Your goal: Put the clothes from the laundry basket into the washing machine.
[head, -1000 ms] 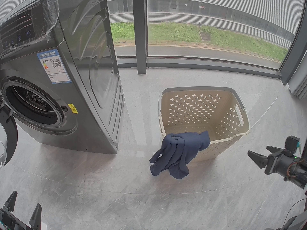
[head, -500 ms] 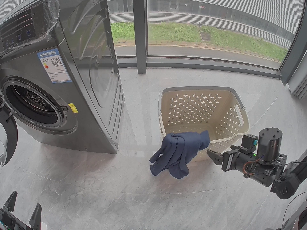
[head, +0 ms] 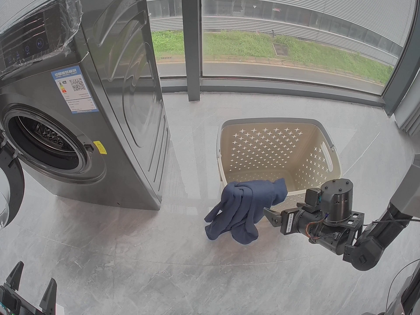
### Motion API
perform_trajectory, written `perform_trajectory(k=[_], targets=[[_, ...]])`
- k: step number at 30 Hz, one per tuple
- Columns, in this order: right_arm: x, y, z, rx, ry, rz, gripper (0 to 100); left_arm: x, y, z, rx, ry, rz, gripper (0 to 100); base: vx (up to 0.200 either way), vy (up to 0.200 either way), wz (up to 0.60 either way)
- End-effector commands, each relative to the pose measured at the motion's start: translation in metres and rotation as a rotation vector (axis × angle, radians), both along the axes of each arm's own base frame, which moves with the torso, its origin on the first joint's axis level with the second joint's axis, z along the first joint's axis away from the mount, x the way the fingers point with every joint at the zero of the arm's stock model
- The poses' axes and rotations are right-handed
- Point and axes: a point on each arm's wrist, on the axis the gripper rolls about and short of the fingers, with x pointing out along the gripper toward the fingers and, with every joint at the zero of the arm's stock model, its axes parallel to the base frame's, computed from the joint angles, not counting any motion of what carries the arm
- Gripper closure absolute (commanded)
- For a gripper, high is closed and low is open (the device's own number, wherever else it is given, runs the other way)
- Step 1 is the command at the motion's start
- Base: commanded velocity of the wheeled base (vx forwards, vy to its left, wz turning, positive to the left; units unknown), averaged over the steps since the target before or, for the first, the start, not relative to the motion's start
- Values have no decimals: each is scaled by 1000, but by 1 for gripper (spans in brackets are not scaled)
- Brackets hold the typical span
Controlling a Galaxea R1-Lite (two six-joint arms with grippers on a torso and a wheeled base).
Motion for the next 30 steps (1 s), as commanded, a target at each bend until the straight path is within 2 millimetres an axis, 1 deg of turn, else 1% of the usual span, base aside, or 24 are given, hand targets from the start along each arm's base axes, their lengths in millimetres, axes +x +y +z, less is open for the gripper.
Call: perform_trajectory(k=[1,2,4,8,9,10,12,13,16,19,23,30], targets=[[8,10,-14,-19,26,14,0,0,0,-5,0,3,0,0,0,0,0],[8,11,-14,-20,26,13,0,0,0,-5,0,5,0,0,0,0,0],[14,15,-21,-26,35,13,0,0,0,-5,0,3,0,0,0,0,0],[25,22,-27,-23,31,16,0,0,0,-5,0,3,0,0,0,0,0],[25,22,-27,-23,31,16,0,0,0,-5,0,5,0,0,0,0,0],[31,28,-31,-19,23,21,0,0,0,-5,0,3,0,0,0,0,0],[35,32,-36,-20,21,23,0,0,0,-5,0,3,0,0,0,0,0],[39,34,-42,-24,26,24,0,0,0,-5,0,3,0,0,0,0,0],[48,38,-54,-34,38,20,0,0,0,-5,0,3,0,0,0,0,0],[57,41,-61,-35,38,13,0,0,0,-5,0,5,0,0,0,0,0],[68,46,-62,-19,15,7,0,0,0,-5,0,3,0,0,0,0,0],[78,47,-69,-12,8,-6,0,0,0,-5,0,5,0,0,0,0,0]])
